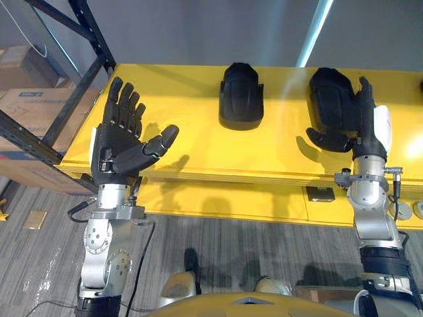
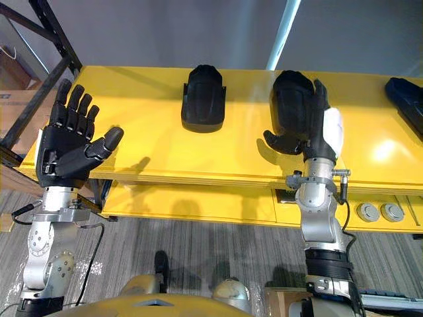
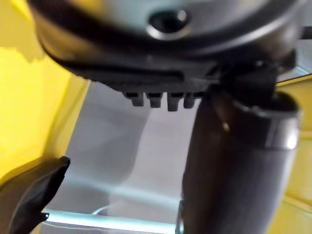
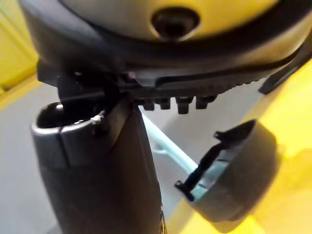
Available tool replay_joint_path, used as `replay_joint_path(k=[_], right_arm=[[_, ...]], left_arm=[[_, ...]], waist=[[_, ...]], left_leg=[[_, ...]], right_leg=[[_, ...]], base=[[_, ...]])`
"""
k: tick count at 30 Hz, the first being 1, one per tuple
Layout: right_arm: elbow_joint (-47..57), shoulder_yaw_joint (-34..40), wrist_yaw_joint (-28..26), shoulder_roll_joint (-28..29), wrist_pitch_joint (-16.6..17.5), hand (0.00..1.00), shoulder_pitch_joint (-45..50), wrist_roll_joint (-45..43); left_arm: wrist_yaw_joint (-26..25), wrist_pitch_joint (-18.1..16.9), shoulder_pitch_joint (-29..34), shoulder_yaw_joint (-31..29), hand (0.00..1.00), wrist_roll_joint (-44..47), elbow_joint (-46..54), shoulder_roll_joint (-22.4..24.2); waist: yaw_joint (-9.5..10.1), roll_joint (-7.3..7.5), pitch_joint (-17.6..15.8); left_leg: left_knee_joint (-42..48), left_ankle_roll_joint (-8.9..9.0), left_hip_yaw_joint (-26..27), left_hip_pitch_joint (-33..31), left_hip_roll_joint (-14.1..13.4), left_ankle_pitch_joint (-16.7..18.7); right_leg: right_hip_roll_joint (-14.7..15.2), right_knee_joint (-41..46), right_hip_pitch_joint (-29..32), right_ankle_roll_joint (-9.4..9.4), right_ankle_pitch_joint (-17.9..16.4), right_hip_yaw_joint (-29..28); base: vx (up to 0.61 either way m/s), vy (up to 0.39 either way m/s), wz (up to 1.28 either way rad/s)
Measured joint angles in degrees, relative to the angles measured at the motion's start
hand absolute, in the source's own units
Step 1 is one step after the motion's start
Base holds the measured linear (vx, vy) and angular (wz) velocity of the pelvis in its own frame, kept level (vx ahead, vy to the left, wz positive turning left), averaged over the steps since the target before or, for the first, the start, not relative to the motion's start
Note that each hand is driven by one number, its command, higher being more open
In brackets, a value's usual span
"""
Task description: Walk over and take three plastic housings, then place them on the shelf
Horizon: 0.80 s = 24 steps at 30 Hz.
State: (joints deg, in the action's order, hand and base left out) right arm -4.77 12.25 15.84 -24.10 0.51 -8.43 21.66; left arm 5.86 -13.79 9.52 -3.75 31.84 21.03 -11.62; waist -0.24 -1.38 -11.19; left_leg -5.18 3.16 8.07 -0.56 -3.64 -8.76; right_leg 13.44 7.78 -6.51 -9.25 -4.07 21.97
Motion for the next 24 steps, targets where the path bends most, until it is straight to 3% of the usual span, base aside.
replay_joint_path(k=[6,15,24], right_arm=[[-1.8,2.9,2.6,0.0,-3.3,1.00,2.2,-0.1],[-3.3,6.5,7.2,0.0,-3.6,1.00,1.7,-0.7],[-14.9,6.6,12.1,-2.7,-5.2,1.00,-9.2,-5.3]], left_arm=[[1.3,0.2,0.0,0.2,1.00,0.0,0.0,0.1],[2.2,0.3,0.3,0.2,1.00,1.8,0.7,0.1],[-0.1,0.3,-0.7,0.7,1.00,1.8,0.7,-0.4]], waist=[[-0.06,-0.66,0.7],[-0.05,-0.34,1.1],[0.09,-0.44,-0.5]], left_leg=[[0.0,-0.02,1.0,0.0,-0.8,0.0],[0.0,0.34,1.8,-2.6,-1.3,-0.8],[0.0,-0.40,1.2,-7.0,-1.1,-2.6]], right_leg=[[-0.7,-2.0,-0.4,0.10,1.4,-0.5],[-1.8,-4.0,2.2,0.62,3.1,-1.4],[-1.7,-3.5,6.6,0.70,4.1,-1.4]], base=[[-0.02,-0.001,-0.06],[-0.01,-0.002,-0.05],[-0.03,0.006,0.03]])
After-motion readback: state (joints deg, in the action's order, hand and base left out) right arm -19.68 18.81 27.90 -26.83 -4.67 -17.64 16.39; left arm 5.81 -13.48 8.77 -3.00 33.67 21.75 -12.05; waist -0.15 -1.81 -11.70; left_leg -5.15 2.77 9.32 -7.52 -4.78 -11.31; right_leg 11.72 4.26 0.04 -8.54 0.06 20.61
